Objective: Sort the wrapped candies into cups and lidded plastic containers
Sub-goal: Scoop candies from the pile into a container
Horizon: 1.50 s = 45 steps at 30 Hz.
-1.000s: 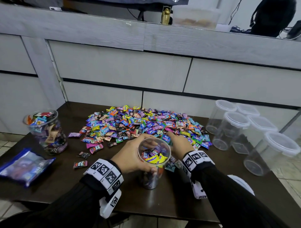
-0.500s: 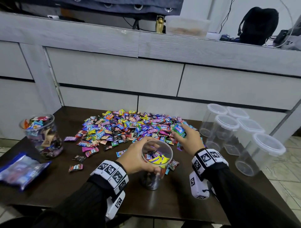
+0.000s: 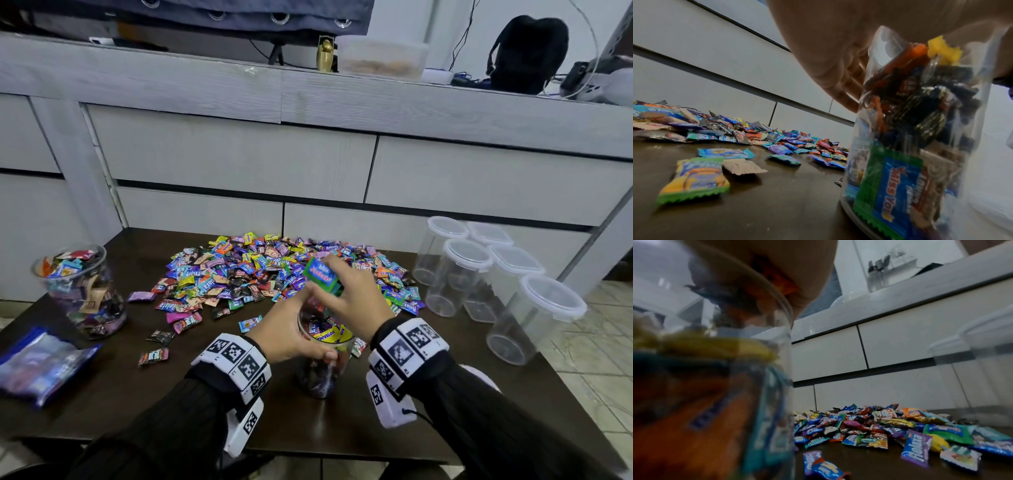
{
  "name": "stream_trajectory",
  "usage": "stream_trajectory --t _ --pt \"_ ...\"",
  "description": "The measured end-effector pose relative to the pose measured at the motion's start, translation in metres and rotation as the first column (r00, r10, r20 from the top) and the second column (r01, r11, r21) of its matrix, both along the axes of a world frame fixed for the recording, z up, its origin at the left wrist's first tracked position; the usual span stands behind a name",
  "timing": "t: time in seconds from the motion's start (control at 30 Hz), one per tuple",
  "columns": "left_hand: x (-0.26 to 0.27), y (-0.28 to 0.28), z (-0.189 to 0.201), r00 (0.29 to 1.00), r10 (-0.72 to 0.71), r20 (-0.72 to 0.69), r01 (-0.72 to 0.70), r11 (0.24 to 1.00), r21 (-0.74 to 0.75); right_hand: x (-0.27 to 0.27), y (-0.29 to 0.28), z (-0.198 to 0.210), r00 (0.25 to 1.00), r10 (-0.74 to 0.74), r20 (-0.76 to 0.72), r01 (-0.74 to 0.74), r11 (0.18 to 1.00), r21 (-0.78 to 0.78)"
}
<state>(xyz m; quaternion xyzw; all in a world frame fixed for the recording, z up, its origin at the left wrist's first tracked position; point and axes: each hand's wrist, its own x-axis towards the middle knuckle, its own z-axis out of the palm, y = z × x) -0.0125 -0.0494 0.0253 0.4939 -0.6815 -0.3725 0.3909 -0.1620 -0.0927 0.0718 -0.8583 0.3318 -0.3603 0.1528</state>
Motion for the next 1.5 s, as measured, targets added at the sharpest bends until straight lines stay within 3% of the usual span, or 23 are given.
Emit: stream_trajectory --t 0.13,0.33,0.43,0.6,0.8,1.07,1.33,1.5 --pt "0.0028 -0.0036 -0.0041 0.997 0.038 0.063 -0.040 0.999 0.036 -0.0012 0.0032 -0.0049 0.993 0.038 -0.114 -0.047 0.996 -0.081" --pt "0.0031 -0.0052 -0.0066 0.999 0.035 0.038 -0.037 0.999 0.036 -0.0017 0.0057 -0.0069 0.992 0.114 -0.044 -0.118 0.987 -0.108" --pt "0.0030 -0.0051 -0.0075 0.999 0.011 -0.038 -0.011 1.000 0.010 -0.0018 0.0059 -0.0059 0.993 0.118 -0.029 -0.121 0.986 -0.115" --pt "0.0025 -0.0031 -0.0028 1.000 -0.011 -0.028 0.010 1.000 -0.027 -0.0054 0.0062 -0.0060 0.993 0.121 0.015 -0.118 0.985 -0.128" --pt "0.0034 -0.0041 -0.0061 0.998 -0.022 -0.063 0.021 1.000 -0.016 -0.0067 0.0055 -0.0067 0.985 0.171 0.013 -0.170 0.985 -0.018" --pt "0.0027 -0.0045 -0.0051 0.999 -0.025 -0.027 0.024 0.998 -0.055 -0.0043 0.0029 -0.0047 0.978 0.207 -0.013 -0.208 0.976 -0.058" --pt "0.0037 -0.0034 -0.0027 1.000 -0.030 0.000 0.030 0.999 -0.035 -0.0056 -0.0017 -0.0022 0.966 0.074 0.248 -0.132 0.965 0.227" --pt "0.0036 -0.0034 -0.0045 1.000 -0.016 -0.010 0.016 1.000 -0.018 0.0006 -0.0009 -0.0068 0.959 0.074 0.275 -0.136 0.967 0.215"
